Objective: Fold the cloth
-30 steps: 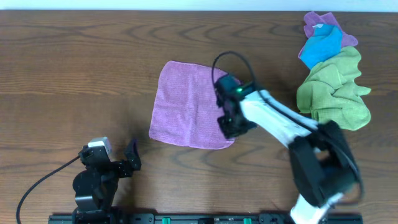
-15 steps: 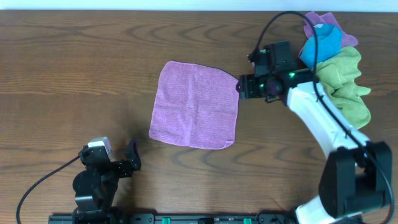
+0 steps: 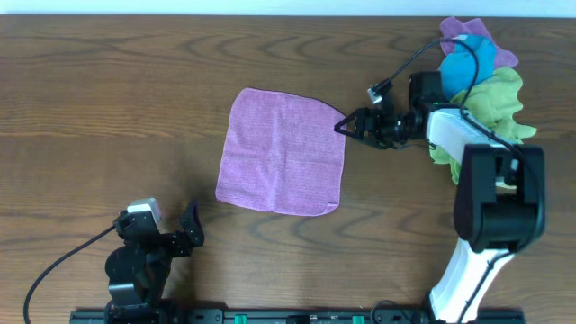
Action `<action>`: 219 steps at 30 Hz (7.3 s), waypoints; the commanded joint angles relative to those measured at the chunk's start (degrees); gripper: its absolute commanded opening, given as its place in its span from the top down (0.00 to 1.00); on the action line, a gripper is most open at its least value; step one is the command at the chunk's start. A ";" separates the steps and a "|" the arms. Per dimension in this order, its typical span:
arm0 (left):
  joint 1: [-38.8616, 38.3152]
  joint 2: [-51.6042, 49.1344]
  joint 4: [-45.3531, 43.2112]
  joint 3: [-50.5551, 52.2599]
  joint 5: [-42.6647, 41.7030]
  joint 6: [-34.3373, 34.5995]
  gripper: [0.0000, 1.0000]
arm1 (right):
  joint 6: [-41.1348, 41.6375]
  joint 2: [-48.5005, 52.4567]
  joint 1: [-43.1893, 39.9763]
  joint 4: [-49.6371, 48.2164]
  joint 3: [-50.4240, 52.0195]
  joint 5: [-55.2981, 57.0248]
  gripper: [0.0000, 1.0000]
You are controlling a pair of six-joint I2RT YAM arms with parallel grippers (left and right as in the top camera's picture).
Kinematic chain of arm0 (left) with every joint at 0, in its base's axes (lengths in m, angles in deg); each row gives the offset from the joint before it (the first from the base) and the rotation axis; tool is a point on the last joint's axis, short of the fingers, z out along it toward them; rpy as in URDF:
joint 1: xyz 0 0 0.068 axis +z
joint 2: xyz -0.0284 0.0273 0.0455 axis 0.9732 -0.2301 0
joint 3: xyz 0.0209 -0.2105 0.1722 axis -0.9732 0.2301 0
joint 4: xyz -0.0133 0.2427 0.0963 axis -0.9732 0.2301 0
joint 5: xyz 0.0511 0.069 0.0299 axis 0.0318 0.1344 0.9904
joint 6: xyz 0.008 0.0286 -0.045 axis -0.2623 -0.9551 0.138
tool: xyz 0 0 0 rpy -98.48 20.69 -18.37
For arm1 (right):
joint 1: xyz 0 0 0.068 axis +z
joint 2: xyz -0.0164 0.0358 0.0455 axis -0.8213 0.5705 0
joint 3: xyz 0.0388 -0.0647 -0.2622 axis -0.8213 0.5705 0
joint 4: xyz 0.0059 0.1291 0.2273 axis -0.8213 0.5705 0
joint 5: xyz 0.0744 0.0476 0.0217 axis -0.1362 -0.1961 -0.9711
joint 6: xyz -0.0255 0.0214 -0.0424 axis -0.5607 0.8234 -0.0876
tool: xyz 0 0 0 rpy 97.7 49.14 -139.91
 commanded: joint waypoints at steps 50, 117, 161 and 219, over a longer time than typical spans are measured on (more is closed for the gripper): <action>-0.20 0.33 0.20 1.05 0.17 0.24 0.05 | 36.00 8.13 0.87 -62.93 -0.11 -5.11 0.15; -0.20 0.33 0.20 1.05 0.17 0.24 0.05 | 19.41 23.54 -8.96 -27.17 -38.88 0.04 0.23; -0.20 0.33 -2.73 1.05 -11.17 30.05 0.04 | -13.31 -48.24 -1.25 31.21 12.15 30.99 0.40; -9.97 -84.56 -13.27 -26.58 -24.28 22.71 0.12 | -10.93 -30.88 -6.60 11.61 12.33 18.99 0.35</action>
